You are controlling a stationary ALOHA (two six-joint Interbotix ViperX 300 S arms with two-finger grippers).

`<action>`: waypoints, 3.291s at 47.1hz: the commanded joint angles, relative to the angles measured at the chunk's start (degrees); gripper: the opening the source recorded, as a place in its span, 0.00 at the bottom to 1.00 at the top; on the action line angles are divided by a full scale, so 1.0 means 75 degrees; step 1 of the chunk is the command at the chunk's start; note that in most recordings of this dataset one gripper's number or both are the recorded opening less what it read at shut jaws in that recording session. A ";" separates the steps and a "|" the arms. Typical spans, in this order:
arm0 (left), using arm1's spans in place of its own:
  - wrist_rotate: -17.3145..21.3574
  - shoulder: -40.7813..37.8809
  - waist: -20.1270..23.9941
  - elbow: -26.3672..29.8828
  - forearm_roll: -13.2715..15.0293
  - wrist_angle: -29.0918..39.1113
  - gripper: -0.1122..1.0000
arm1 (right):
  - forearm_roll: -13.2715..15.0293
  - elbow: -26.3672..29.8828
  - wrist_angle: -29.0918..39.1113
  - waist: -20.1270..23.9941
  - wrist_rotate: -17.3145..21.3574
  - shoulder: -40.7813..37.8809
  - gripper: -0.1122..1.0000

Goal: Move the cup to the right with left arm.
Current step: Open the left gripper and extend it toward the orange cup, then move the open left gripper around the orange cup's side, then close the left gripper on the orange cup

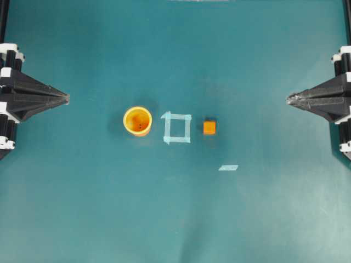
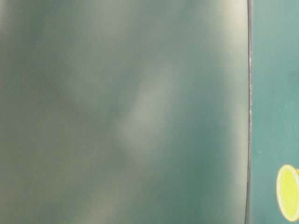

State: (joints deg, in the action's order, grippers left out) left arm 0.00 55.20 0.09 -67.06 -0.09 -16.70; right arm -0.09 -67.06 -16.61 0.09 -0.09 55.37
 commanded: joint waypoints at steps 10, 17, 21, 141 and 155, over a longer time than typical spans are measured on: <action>0.0070 -0.0047 -0.0105 0.0070 -0.0094 0.0422 0.10 | -0.0012 0.0281 0.0035 0.0000 -0.0047 -0.0070 0.10; 0.0082 -0.0199 -0.0105 0.0012 -0.0105 0.0398 0.10 | 0.0000 0.0281 0.0035 0.0000 -0.0023 -0.0070 0.10; 0.0105 -0.0363 -0.0105 -0.0094 -0.0117 0.0363 0.10 | 0.0000 0.0293 0.0035 0.0000 -0.0023 -0.0070 0.10; 0.0117 -0.8285 0.0258 0.1266 -0.0094 -0.3434 0.84 | 0.0000 0.0562 0.0574 0.0000 0.0023 -0.0070 0.10; 0.0223 -0.8320 0.0398 0.1266 -0.0105 -0.3492 0.77 | 0.0000 0.0562 0.0598 0.0000 0.0012 -0.0094 0.10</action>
State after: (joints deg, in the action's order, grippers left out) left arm 1.49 -7.82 2.90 -58.36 -0.79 -42.28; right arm -0.09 -64.69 -11.87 0.09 0.00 55.02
